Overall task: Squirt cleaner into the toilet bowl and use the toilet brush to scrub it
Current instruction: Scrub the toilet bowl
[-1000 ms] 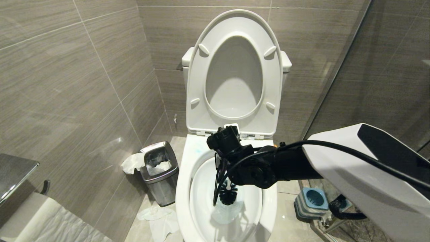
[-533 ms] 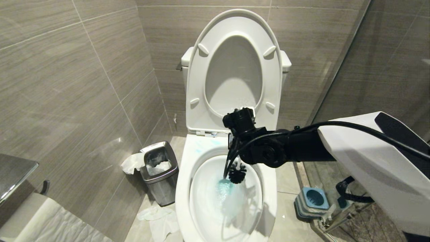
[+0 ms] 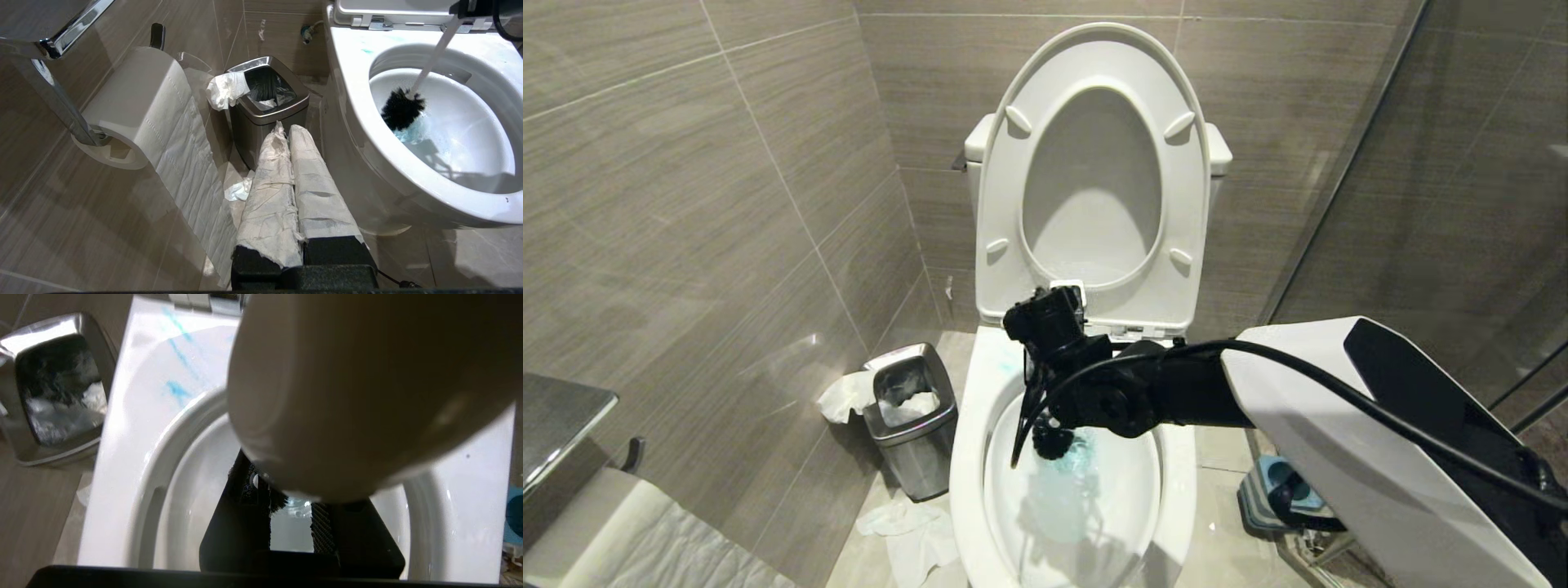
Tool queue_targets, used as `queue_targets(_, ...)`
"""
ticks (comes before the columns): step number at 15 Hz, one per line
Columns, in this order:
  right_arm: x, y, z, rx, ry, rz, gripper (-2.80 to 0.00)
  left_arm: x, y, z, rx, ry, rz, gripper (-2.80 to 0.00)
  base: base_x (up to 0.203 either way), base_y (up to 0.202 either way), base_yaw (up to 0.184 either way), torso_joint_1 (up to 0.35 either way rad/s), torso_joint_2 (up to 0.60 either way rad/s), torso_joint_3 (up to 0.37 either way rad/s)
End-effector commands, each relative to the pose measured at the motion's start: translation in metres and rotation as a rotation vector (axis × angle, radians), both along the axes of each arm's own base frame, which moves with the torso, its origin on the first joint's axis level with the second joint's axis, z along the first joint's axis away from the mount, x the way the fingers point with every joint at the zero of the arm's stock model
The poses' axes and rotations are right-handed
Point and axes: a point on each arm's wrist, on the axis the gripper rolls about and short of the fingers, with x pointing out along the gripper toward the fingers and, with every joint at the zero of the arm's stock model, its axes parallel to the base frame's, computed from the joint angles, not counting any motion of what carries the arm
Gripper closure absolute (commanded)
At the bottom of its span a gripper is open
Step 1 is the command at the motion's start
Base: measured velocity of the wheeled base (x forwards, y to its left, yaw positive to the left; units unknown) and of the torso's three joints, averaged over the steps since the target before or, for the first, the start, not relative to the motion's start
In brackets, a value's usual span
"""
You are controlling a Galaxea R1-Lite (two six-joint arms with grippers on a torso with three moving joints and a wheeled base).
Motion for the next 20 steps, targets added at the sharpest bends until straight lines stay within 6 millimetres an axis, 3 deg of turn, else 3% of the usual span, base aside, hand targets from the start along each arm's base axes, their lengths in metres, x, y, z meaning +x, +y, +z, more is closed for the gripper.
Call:
queue_targets(1,-0.015,0.004,-0.005,-0.025,0.024,0.022,0.00,0.000,0.000,0.000,0.000,0.001,0.000,0.00,0.000,0.000,0.000,0.000,0.00,0.000)
queue_targets(6,-0.052,-0.021,-0.002,-0.095,0.089,0.013,0.00,0.000,0.000,0.000,0.000,0.001,0.000,0.00,0.000,0.000,0.000,0.000,0.00,0.000)
queue_targets(11,-0.029,-0.052,0.005,-0.071,0.070,-0.115,0.00,0.000,0.000,0.000,-0.002,0.001,0.000,0.00,0.000,0.000,0.000,0.000,0.00,0.000)
queue_targets(14,-0.006,-0.050,0.004,-0.039,0.039,-0.143,0.00,0.000,0.000,0.000,-0.002,0.001,0.000,0.00,0.000,0.000,0.000,0.000,0.00,0.000)
queue_targets(17,0.011,-0.036,-0.004,-0.007,0.018,-0.134,0.00,0.000,0.000,0.000,-0.002,0.001,0.000,0.00,0.000,0.000,0.000,0.000,0.00,0.000)
queue_targets(20,0.007,-0.009,-0.016,0.000,0.018,-0.069,0.00,0.000,0.000,0.000,-0.002,0.001,0.000,0.00,0.000,0.000,0.000,0.000,0.00,0.000)
